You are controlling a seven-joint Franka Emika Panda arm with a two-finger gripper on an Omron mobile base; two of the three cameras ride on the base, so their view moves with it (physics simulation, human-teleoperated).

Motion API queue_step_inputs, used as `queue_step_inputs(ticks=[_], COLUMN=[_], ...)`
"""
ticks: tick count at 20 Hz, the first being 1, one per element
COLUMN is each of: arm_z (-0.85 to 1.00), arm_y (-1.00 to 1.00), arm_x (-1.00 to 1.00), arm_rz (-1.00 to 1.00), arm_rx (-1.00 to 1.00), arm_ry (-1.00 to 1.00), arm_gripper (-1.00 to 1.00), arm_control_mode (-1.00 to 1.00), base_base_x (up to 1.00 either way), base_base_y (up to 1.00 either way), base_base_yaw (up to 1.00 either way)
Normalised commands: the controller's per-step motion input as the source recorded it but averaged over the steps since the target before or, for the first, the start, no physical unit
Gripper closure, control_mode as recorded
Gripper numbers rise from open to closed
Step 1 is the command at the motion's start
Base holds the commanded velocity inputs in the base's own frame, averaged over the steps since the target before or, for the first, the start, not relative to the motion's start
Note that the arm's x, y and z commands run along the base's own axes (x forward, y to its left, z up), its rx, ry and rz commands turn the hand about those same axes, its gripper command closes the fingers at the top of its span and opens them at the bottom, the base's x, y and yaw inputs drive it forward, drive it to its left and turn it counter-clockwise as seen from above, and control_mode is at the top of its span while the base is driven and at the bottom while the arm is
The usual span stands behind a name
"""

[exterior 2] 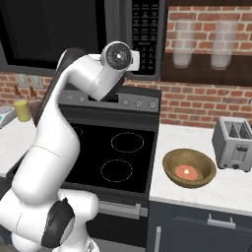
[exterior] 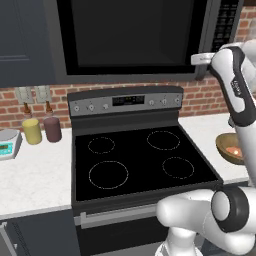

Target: Open the microwave, place the bowl with waffle inside the microwave, then close the microwave door and turn it on.

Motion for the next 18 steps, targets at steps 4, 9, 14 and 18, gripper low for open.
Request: queue_step_inputs(ticks=[4,9,14,18], arm_z=[0.00,0.00,0.00,0.00], arm_y=[1.00,1.00,1.00,1.00], arm_x=[-1.00,-0.99,-0.81,-0.67], arm_rz=[0.00,0.00,0.00,0.00], arm_rx=[-0.11,-0.22,-0.28,-0.28], arm_ry=[0.01,0.02,0.06,0.11], arm_gripper=[1.00,1.00,1.00,1.00], arm_control_mode=[-1.00,-1.00,-1.00,-1.00], base_base_x=[0.00,0.00,0.00,0.00], base_base_y=[0.00,0.00,0.00,0.00], base_base_yaw=[0.00,0.00,0.00,0.00])
